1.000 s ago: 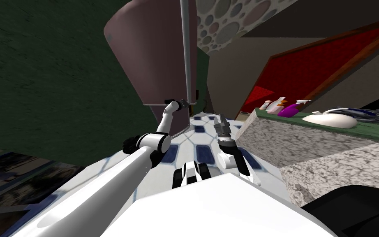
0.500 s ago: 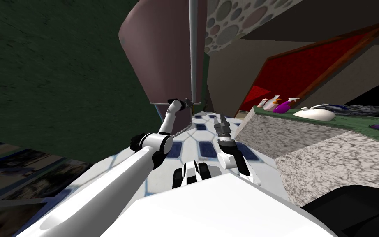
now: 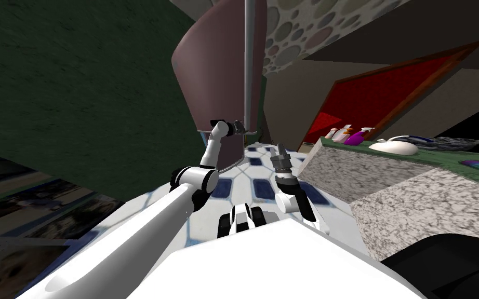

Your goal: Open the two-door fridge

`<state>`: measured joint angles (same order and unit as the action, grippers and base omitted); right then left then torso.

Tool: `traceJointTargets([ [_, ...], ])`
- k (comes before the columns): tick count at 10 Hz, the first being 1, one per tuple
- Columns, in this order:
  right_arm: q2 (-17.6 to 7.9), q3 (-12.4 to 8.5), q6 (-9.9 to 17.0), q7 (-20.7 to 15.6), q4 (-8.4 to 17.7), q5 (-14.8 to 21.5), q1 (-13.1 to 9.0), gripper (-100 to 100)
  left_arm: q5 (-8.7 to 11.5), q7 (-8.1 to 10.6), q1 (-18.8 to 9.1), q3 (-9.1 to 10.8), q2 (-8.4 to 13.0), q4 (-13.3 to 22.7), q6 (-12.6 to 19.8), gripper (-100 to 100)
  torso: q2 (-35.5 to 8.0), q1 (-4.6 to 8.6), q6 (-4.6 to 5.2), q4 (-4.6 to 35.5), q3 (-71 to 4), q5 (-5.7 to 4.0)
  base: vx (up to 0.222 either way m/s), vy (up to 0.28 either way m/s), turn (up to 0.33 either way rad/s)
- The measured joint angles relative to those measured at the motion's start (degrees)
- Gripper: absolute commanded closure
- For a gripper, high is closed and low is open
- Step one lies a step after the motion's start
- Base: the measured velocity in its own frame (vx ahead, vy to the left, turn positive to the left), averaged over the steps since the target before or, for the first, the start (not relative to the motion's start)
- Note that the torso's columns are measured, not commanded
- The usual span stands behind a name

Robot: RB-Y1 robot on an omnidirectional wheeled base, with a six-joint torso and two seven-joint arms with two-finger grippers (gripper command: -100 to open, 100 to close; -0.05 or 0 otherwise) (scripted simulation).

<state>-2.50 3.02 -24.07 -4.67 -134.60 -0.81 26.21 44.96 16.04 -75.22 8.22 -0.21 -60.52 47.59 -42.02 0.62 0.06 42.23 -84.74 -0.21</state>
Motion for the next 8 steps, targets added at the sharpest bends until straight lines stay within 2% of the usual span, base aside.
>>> traceJointTargets([
  [2,-0.01,-0.01,0.00,0.00,0.00,0.00,0.00,0,0.33,1.44,-2.26,0.43,1.03,-0.21,2.28,-100,-0.13,-0.73,-0.05,0.02,0.07,0.24,0.017,-0.054,0.037],
  [3,-0.01,-0.01,0.00,0.00,0.00,0.00,0.00,0,0.32,1.64,-2.37,0.46,1.07,-0.30,2.49,0,-0.25,-0.88,-0.04,0.02,0.16,0.28,0.002,-0.009,-0.004],
  [8,-0.02,-0.01,0.00,0.00,0.00,0.00,0.00,0,0.36,1.63,-2.39,0.42,0.99,-0.30,2.50,0,-0.26,-0.62,-0.08,0.05,0.17,0.21,0.000,0.000,0.000],
])
